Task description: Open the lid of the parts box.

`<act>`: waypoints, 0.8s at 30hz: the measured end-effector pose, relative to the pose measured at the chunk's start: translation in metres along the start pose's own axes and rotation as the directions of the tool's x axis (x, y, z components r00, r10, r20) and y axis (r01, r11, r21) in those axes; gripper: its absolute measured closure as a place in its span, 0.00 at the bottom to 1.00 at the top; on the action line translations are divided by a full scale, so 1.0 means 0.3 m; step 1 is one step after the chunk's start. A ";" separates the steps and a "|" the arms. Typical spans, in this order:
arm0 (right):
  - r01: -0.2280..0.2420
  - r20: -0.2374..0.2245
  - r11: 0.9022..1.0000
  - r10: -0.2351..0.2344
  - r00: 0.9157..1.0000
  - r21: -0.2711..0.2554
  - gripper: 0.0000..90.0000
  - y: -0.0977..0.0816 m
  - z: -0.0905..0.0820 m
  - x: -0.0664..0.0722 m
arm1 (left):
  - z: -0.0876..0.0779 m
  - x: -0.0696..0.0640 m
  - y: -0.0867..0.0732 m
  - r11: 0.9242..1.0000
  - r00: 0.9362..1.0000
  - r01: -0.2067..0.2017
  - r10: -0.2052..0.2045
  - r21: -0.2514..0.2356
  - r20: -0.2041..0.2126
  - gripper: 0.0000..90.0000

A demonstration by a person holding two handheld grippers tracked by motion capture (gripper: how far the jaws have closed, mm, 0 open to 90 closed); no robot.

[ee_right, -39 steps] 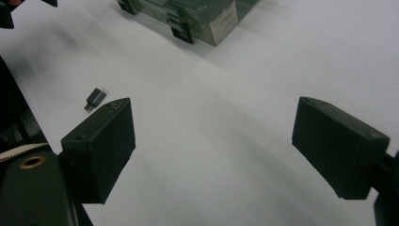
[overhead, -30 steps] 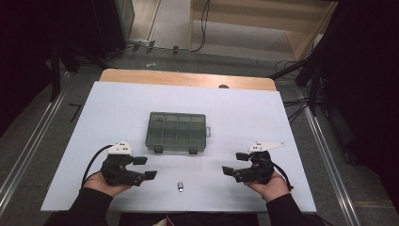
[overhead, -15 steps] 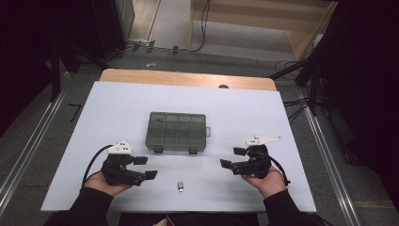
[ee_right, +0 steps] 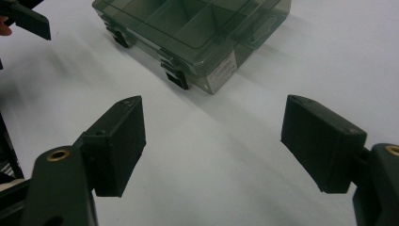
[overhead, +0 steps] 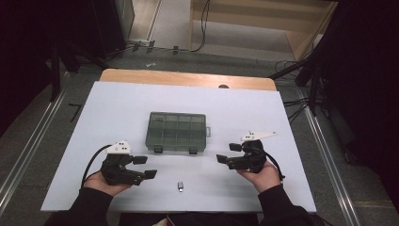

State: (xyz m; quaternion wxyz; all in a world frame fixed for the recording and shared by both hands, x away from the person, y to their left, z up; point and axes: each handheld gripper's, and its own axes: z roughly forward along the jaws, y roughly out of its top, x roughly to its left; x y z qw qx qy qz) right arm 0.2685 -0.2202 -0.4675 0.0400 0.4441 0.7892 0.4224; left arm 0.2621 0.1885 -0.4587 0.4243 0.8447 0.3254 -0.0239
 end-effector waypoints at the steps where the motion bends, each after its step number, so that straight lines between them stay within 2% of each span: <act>1: 0.003 0.001 1.000 -0.003 1.000 -0.001 0.24 0.003 0.004 0.000 | 0.000 0.000 0.000 1.000 1.000 -0.001 0.001 -0.001 0.001 0.33; 6: -0.003 -0.001 1.000 0.003 1.000 0.010 0.24 0.020 0.022 -0.002 | -0.006 0.010 -0.003 1.000 1.000 0.010 -0.010 -0.010 -0.004 0.33; 9: -0.015 -0.005 1.000 0.015 1.000 0.013 0.24 0.028 0.031 -0.004 | -0.012 0.019 -0.005 0.999 0.999 0.032 -0.032 -0.029 0.008 0.33; 24: 0.006 0.003 1.000 -0.006 1.000 0.021 0.25 0.065 0.080 -0.008 | -0.006 0.016 -0.003 1.000 1.000 0.026 -0.026 -0.015 0.011 0.33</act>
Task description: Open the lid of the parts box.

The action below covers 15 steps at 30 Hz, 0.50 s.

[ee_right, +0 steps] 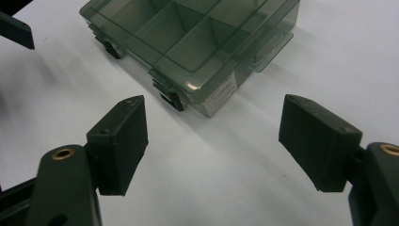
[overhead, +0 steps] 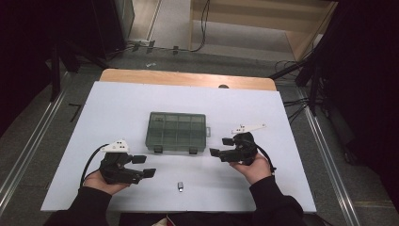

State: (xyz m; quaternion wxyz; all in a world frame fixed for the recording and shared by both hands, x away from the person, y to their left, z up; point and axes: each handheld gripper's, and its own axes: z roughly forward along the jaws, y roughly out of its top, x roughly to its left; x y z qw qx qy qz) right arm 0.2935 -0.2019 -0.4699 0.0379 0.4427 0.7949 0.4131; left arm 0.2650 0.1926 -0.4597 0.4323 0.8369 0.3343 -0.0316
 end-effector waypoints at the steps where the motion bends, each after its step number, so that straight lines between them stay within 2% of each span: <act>1: 0.006 0.007 1.000 -0.006 1.000 0.002 0.25 0.002 0.003 0.000 | 0.001 0.000 0.000 1.000 1.000 -0.001 0.001 -0.002 0.002 0.33; 5: 0.023 0.021 1.000 -0.023 1.000 0.009 0.25 0.015 0.013 0.006 | 0.003 0.001 0.000 1.000 1.000 0.000 0.000 0.001 0.002 0.33; 10: 0.025 0.006 1.000 -0.025 1.000 0.006 0.25 0.025 0.025 0.006 | 0.004 0.001 0.000 1.000 1.000 -0.003 0.003 0.002 0.001 0.33; 15: 0.013 0.005 1.000 -0.012 1.000 -0.011 0.25 0.036 0.034 0.001 | 0.005 0.001 0.000 1.000 1.000 -0.005 0.005 0.005 0.004 0.33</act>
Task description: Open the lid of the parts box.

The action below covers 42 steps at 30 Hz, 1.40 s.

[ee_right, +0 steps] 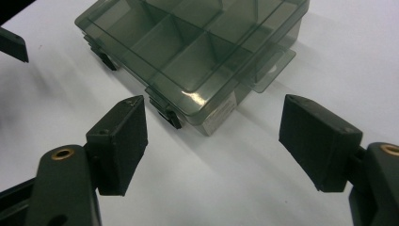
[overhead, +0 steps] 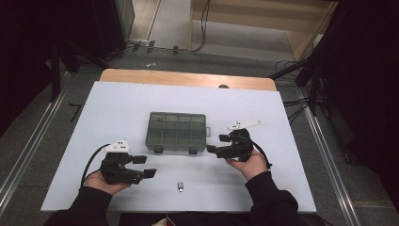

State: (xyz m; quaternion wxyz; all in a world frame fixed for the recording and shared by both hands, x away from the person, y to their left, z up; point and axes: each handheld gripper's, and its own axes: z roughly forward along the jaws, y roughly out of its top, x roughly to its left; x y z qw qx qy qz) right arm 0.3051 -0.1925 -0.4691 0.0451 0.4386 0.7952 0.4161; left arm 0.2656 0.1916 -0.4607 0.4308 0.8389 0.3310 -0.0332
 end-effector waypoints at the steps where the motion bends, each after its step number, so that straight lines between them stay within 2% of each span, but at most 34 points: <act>1: 0.002 0.005 1.000 -0.002 1.000 0.002 0.25 0.002 0.003 0.001 | 0.000 0.000 0.000 1.000 1.000 0.000 0.000 0.000 0.000 0.33; 4: 0.011 0.008 1.000 -0.011 1.000 0.008 0.30 0.009 0.012 0.003 | 0.001 -0.001 -0.001 1.000 1.000 -0.002 0.002 0.001 -0.001 0.33; 6: 0.015 0.007 1.000 -0.015 1.000 0.006 0.36 0.013 0.016 0.005 | 0.001 -0.002 0.000 1.000 1.000 -0.001 0.001 0.002 -0.005 0.33; 8: 0.013 -0.001 1.000 -0.013 1.000 0.012 0.47 0.018 0.019 0.005 | 0.002 -0.003 0.000 1.000 1.000 -0.002 0.002 0.003 -0.006 0.33; 9: 0.013 -0.001 1.000 -0.013 1.000 0.012 0.47 0.018 0.019 0.005 | 0.002 -0.003 0.000 1.000 1.000 -0.002 0.002 0.003 -0.006 0.33; 10: 0.019 -0.010 1.000 -0.019 1.000 0.020 0.58 0.018 0.021 0.005 | 0.001 -0.004 0.000 1.000 1.000 -0.005 0.005 0.007 -0.010 0.33; 14: 0.057 -0.018 0.997 -0.056 0.998 0.056 0.78 0.008 0.029 0.002 | 0.002 -0.009 0.001 1.000 0.999 -0.020 0.020 0.013 -0.037 0.33; 17: 0.054 -0.039 0.997 -0.052 0.998 0.059 0.92 -0.004 0.031 -0.005 | -0.001 -0.009 0.001 1.000 0.999 -0.021 0.021 0.008 -0.030 0.33; 19: 0.050 -0.054 0.997 -0.046 0.997 0.061 0.97 -0.009 0.033 -0.009 | -0.001 -0.008 0.001 1.000 0.999 -0.018 0.018 0.007 -0.028 0.33; 32: 0.039 -0.047 0.994 -0.034 0.998 0.103 0.97 -0.033 0.065 -0.010 | 0.000 -0.010 0.001 1.000 0.999 -0.023 0.024 0.011 -0.028 0.33; 42: 0.035 -0.055 0.993 -0.029 0.998 0.110 0.97 -0.045 0.085 -0.007 | 0.003 -0.012 0.001 1.000 0.999 -0.021 0.022 0.010 -0.026 0.33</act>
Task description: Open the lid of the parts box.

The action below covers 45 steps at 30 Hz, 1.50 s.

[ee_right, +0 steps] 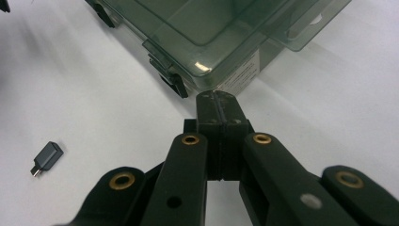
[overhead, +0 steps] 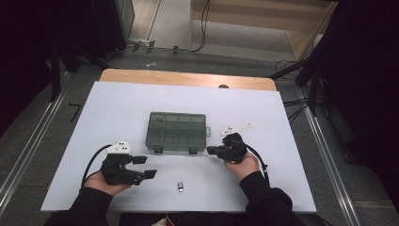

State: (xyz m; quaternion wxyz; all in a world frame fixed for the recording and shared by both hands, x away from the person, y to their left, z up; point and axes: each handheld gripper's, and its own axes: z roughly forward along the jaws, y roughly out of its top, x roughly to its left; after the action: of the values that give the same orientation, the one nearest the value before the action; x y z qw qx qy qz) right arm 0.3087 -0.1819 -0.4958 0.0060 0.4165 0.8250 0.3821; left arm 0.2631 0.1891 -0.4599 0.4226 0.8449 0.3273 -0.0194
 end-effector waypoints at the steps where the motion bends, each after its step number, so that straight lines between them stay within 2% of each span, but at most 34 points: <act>1: 0.000 -0.001 1.000 0.000 1.000 0.000 0.97 0.000 0.001 0.001 | 0.000 0.000 0.000 1.000 1.000 0.000 0.000 0.000 0.000 0.33; 25: 0.009 -0.002 1.000 -0.009 1.000 -0.016 0.97 0.001 0.008 0.011 | 0.002 0.000 0.000 1.000 1.000 -0.004 0.004 0.007 0.000 0.33; 37: 0.008 -0.002 0.999 -0.009 1.000 -0.038 0.97 0.007 -0.007 0.012 | 0.001 -0.001 0.000 1.000 1.000 -0.006 0.006 0.007 0.001 0.33; 45: 0.037 0.010 0.998 -0.037 0.999 -0.044 0.97 0.013 -0.008 0.024 | 0.002 -0.001 0.000 1.000 1.000 -0.006 0.006 0.008 0.004 0.33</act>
State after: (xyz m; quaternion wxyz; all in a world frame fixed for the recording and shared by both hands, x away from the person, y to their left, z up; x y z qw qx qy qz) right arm 0.3060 -0.1770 -0.4894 0.0258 0.4027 0.8239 0.3981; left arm 0.2632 0.1884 -0.4601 0.4197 0.8477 0.3239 -0.0210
